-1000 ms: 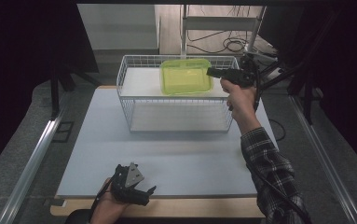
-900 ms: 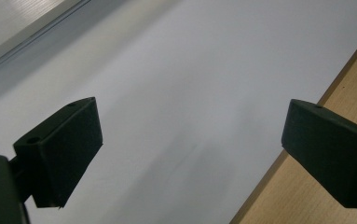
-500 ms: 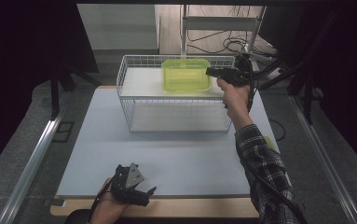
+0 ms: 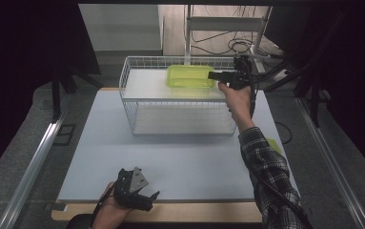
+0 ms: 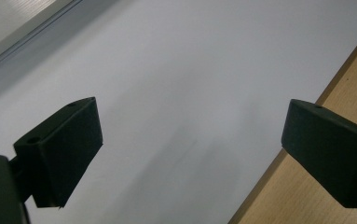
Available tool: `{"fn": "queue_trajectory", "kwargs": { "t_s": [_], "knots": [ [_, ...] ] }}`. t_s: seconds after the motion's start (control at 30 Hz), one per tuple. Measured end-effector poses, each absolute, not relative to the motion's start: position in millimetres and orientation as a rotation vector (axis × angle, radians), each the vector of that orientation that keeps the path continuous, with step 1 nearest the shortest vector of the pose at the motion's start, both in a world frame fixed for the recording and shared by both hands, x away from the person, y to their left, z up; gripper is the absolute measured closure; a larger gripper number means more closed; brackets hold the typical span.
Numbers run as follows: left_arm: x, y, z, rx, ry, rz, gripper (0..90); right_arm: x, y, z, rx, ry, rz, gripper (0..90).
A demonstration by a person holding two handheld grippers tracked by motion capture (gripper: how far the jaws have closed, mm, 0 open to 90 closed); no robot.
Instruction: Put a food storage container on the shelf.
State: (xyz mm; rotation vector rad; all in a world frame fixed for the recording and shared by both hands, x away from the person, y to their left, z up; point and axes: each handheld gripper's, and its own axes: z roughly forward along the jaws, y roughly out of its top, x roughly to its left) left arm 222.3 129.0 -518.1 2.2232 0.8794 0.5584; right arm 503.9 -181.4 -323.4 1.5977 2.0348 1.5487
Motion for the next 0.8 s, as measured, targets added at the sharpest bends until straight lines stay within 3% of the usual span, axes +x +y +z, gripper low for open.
{"fn": "queue_trajectory", "kwargs": {
  "t_s": [0.23, 0.63, 0.8],
  "knots": [
    [222.2, 127.8, -518.5, 2.226, 0.881, 0.561, 5.2, 503.0, -176.8, -320.0, 1.516, 2.038, 1.449, 55.4],
    [225.3, 134.4, -517.1, 2.158, 0.902, 0.522, 4.3, 486.4, -180.1, -318.0, 1.368, 2.122, 1.456, 27.6],
    [227.4, 137.4, -518.3, 2.12, 0.895, 0.514, 4.2, 475.5, -182.4, -315.8, 1.301, 2.137, 1.467, 21.0]
  ]
}}
